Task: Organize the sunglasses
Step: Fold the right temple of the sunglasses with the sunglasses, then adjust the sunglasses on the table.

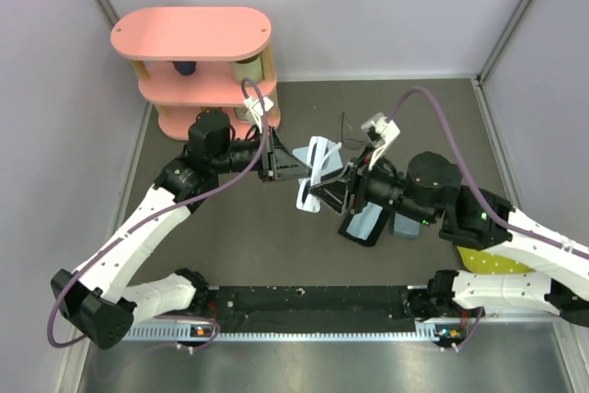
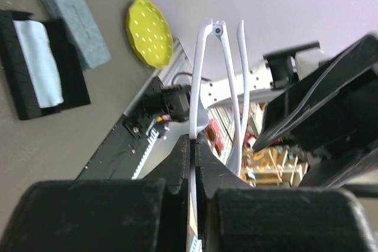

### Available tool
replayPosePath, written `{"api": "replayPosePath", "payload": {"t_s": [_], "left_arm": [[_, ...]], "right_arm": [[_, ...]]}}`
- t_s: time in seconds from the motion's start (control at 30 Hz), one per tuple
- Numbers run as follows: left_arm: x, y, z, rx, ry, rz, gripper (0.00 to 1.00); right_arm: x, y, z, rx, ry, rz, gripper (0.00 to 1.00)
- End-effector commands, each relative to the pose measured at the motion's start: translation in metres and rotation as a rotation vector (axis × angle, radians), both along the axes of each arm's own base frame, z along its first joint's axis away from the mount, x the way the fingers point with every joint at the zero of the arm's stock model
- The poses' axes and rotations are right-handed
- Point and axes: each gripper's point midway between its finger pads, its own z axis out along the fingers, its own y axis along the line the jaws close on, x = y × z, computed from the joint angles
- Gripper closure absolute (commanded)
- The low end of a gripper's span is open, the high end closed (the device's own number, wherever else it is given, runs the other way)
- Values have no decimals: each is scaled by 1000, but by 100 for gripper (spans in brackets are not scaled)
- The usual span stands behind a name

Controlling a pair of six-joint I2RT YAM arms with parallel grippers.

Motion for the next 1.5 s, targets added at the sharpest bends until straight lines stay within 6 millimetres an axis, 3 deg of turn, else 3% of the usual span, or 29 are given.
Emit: {"api": "replayPosePath", "payload": {"t_s": [0.0, 0.1, 0.4, 0.73, 1.0, 1.17, 1.3, 1.47], "left_arm": [[30, 12, 9, 71, -13, 187, 100], [38, 17, 13, 58, 34, 240, 100], [35, 13, 18, 18, 76, 207, 100], [37, 19, 10, 36, 80, 217, 100], [38, 18, 14, 28, 76, 213, 100], [37, 19, 15, 24, 72, 211, 100], [39, 20, 10, 38, 65, 214, 100], [37, 22, -5, 76, 22, 191, 100]], "right_arm": [[-17, 14, -15, -28, 70, 100, 51], [-18, 18, -21, -42, 85, 109, 48], [-2, 22, -37, -110, 72, 42, 48], [21, -5, -24, -100, 5, -123, 49], [10, 17, -38, -143, 31, -12, 55], [12, 24, -45, -157, 51, -14, 63], [19, 18, -39, -140, 53, -71, 87], [23, 10, -17, -102, 18, -106, 91]]}}
